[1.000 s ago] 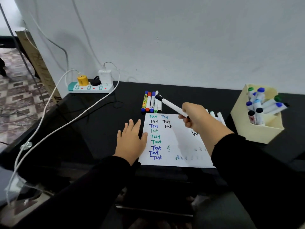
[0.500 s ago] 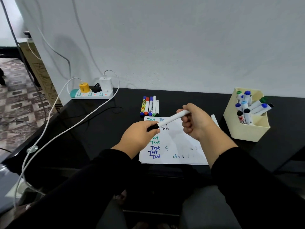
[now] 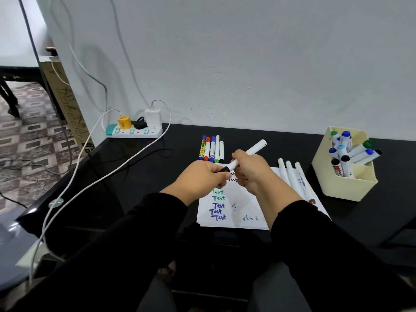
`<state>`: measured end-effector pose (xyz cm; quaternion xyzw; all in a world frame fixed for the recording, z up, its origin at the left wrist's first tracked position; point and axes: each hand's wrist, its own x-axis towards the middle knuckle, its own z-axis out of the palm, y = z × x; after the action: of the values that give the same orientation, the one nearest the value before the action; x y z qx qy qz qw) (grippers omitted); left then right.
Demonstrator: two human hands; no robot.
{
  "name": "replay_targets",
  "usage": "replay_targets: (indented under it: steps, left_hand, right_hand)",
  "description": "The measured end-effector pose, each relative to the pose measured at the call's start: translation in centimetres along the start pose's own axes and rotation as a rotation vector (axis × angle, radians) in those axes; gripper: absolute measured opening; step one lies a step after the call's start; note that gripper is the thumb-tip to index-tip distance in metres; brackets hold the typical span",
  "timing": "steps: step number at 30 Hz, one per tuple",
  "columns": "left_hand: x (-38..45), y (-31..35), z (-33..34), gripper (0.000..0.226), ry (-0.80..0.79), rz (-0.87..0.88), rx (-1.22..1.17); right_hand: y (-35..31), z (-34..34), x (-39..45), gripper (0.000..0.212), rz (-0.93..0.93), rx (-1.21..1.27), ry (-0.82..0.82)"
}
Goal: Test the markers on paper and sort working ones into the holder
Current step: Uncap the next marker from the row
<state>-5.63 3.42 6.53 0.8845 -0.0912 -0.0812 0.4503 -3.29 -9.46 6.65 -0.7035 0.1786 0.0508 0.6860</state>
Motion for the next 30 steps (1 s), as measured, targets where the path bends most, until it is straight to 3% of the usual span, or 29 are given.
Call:
replay_targets:
  steps: [7,13,17,19,23,27,30]
  left_hand:
    - [-0.2,0.1,-0.3,0.020,-0.068,-0.157,-0.306]
    - [-0.4,0.2,0.5,0.025,0.091,-0.084,0.034]
    - [-1.0,-0.5,-0.5,0.034,-0.070,-0.162,-0.276]
    - [-1.2,-1.1,-1.3,0.034,-0.079,-0.196,-0.305]
    - [-0.7,-2.0,-1.2,0.012,0.077,-0.187,-0.213]
    - [0.4,-2.9,0.5,0.034,0.109,-0.128,0.054]
    - [1.5,-3.8,1.6,0.033,0.080,-0.132,0.238]
  right_hand:
    - [0.0,0.6,0.1,0.024,0.008,-0.018,-0.022]
    - [-0.4,1.6,0.5,0.023,0.053,-0.034,0.031]
    - [0.3,0.2,1.8,0.023,0.049,0.091,0.026]
    - [0.5,-2.0,2.9,0.024,0.063,0.187,0.079]
    - [1.5,-3.8,3.7,0.027,0.027,0.095,0.092]
    - [2.7,-3.4,4.2,0.028,-0.101,0.032,0.054]
    - [3.9,-3.6,4.8,0.017,-0.142,-0.011,0.046]
